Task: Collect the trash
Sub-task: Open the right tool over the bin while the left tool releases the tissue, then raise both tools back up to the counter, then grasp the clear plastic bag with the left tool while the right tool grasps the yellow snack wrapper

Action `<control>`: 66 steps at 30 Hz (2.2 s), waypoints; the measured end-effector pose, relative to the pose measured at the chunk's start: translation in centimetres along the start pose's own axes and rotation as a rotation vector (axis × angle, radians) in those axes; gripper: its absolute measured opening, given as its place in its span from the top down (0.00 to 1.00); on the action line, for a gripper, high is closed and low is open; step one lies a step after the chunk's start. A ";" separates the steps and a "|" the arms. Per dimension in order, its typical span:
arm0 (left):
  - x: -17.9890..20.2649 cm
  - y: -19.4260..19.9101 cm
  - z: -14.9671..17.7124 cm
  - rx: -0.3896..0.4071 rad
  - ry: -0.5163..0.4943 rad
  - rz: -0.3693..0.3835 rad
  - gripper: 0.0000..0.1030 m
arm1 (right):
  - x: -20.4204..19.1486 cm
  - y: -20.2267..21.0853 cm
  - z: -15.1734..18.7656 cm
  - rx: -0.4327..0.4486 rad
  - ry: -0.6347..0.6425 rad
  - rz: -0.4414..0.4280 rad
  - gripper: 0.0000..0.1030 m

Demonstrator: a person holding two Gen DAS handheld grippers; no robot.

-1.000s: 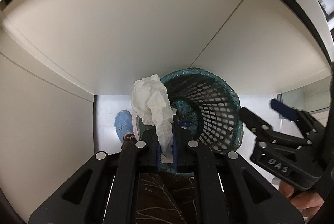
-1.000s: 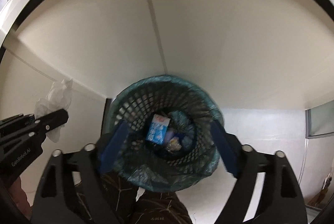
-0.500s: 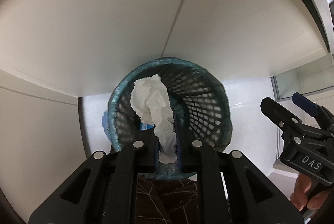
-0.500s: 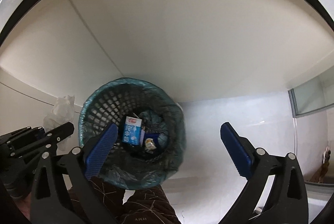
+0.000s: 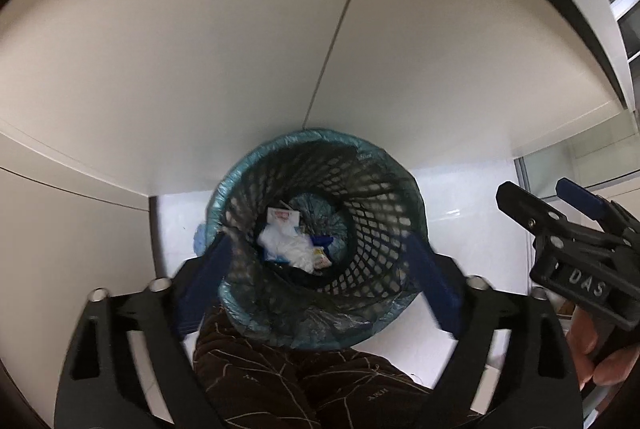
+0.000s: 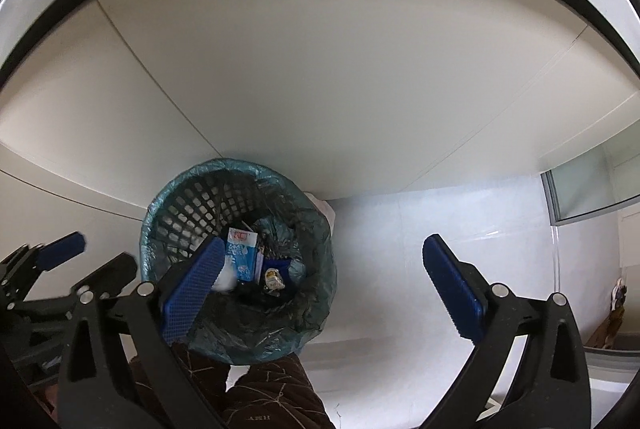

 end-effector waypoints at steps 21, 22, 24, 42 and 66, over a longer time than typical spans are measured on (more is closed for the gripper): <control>-6.6 14.3 -8.1 0.139 0.062 -0.127 0.10 | -2.2 11.3 -9.5 0.125 0.119 -0.083 0.08; -6.7 14.8 -8.6 0.142 0.060 -0.125 0.10 | -2.4 11.9 -10.1 0.132 0.124 -0.082 0.08; -7.2 16.0 -9.7 0.153 0.063 -0.122 0.10 | -2.6 13.3 -11.8 0.151 0.132 -0.078 0.08; -9.3 14.9 -20.3 0.083 0.031 -0.084 0.06 | -0.4 12.8 -30.9 0.136 0.122 -0.093 0.08; -9.9 11.9 -25.2 -0.093 0.015 -0.203 0.98 | 3.5 1.3 -42.5 -0.174 -0.026 -0.010 0.40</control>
Point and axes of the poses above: each gripper's, at about its wrist camera, not at the fingertips, and y roughly against the way its jaws point, x to its right, z to its underside, the point moved 7 cm from there along -y, roughly the way its jaws point, and after that the axes turned 3 degrees about -z, right-handed, at the moved point
